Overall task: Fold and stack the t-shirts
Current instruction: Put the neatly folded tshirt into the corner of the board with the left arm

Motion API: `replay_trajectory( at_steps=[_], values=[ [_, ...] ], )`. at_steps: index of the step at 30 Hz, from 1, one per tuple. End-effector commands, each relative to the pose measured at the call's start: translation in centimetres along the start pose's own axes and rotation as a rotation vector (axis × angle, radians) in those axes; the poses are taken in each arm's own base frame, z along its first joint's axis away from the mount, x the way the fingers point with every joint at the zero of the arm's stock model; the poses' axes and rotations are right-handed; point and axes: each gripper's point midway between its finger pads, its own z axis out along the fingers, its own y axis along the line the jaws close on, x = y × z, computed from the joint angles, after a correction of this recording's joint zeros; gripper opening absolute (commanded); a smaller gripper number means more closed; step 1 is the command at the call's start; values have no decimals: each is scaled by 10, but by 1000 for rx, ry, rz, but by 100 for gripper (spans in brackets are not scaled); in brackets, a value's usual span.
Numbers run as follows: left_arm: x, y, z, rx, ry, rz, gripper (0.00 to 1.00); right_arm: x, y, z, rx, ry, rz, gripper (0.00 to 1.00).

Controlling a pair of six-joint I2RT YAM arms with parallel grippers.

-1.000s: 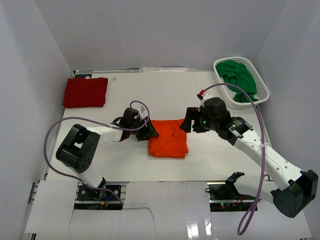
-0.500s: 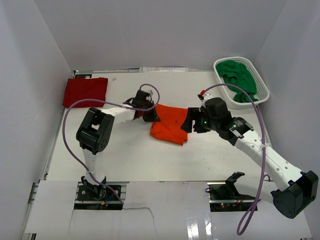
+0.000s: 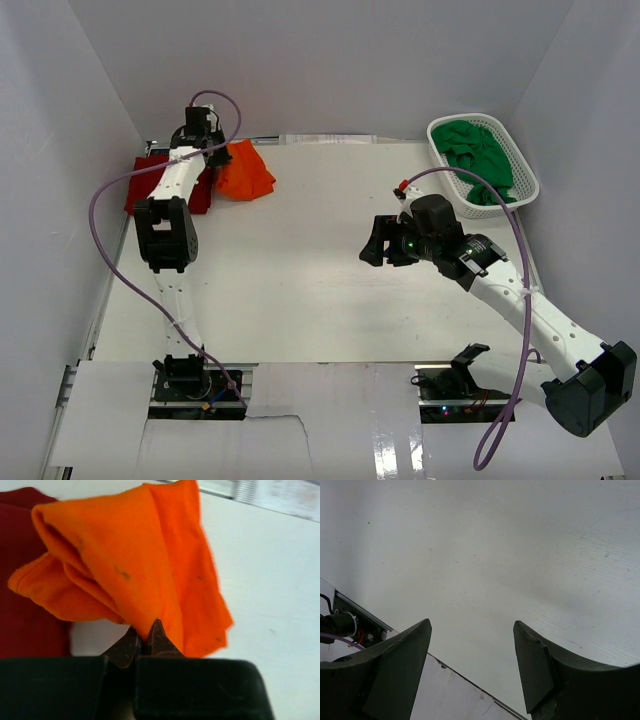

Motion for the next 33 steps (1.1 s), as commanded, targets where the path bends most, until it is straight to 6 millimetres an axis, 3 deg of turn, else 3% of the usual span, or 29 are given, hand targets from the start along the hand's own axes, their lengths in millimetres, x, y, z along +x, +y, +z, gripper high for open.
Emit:
replay_trajectory(
  at_steps=[1,3,4,6,13,16,22,30,33],
  values=[
    [15,8,7,76,95,73,0,-16,12,-5,-51,-53,-19,73],
    [15,7,12,116,90,76,0,-15,13,-4,-57,-46,-19,73],
    [7,23,13,125,72,58,0,-16,13,-3,-57,-48,-19,73],
    [5,24,21,142,66,76,0,-16,15,-3,-69,-42,-19,73],
    [-4,8,22,230,55,73,0,-15,15,0,-68,-33,-23,72],
    [-12,13,19,207,36,94,0,-14,15,3,-72,-24,-21,72],
    [-36,35,-7,218,-19,58,0,-18,21,3,-92,-13,-26,72],
    [-96,68,-48,213,-158,60,0,-24,30,1,-119,0,-41,72],
    [-107,81,-61,229,-180,28,0,-21,29,3,-123,12,-38,72]
  ],
)
